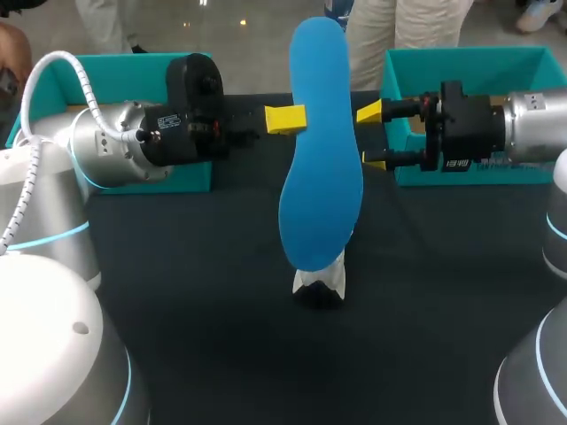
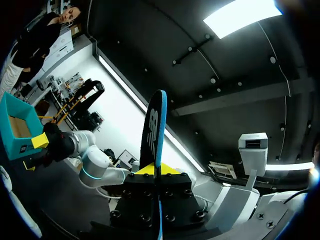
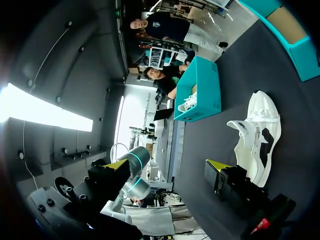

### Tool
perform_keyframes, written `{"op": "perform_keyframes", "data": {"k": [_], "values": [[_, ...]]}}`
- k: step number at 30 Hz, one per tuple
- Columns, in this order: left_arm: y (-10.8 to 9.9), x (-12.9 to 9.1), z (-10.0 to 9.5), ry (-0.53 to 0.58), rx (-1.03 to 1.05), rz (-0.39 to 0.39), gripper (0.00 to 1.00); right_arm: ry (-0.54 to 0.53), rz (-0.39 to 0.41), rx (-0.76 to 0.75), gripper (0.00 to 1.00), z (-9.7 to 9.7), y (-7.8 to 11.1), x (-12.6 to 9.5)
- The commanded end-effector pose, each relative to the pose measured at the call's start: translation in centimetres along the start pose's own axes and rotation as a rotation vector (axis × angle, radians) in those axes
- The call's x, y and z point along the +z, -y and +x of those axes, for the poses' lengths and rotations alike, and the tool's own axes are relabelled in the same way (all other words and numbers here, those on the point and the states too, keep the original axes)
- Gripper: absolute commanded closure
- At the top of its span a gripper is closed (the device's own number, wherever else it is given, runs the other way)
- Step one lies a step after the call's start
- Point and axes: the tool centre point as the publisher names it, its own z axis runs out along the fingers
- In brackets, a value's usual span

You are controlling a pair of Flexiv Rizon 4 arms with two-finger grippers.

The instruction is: Take the shoe out of the shoebox, open the shoe tongue, remove and reinsert the insole, then place the shoe into the shoebox

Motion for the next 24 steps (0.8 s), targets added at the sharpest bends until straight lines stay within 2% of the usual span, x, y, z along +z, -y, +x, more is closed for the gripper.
{"op": "perform_keyframes", "data": {"k": [1, 5, 9, 12, 17, 21, 24], "values": [[0.2, -1.1, -0.8, -0.049, 0.141, -0.091, 1.0, 0.002, 0.0, 0.001, 0.0, 0.0, -0.1, 0.2], [-0.2, -2.0, -1.1, -0.041, 0.227, -0.173, 1.0, 0.002, 0.0, 0.001, 0.0, 0.0, -0.1, 0.2], [-0.8, -2.7, -1.6, -0.05, 0.346, -0.222, 1.0, 0.002, 0.0, 0.001, 0.0, 0.0, -0.1, 0.2], [-0.8, -3.2, -2.4, -0.041, 0.446, -0.225, 1.0, 0.002, 0.0, 0.001, 0.0, 0.0, -0.1, 0.2], [-0.5, -3.7, -3.5, -0.032, 0.594, -0.182, 1.0, 0.002, 0.0, 0.001, 0.0, 0.0, -0.1, 0.2], [-0.3, -4.0, -3.9, -0.038, 0.698, -0.216, 1.0, 0.002, 0.0, 0.001, 0.0, 0.0, -0.1, 0.2], [-0.2, -4.0, -4.0, -0.026, 0.691, -0.243, 1.0, 0.002, 0.0, 0.001, 0.0, 0.0, -0.1, 0.2]]}}
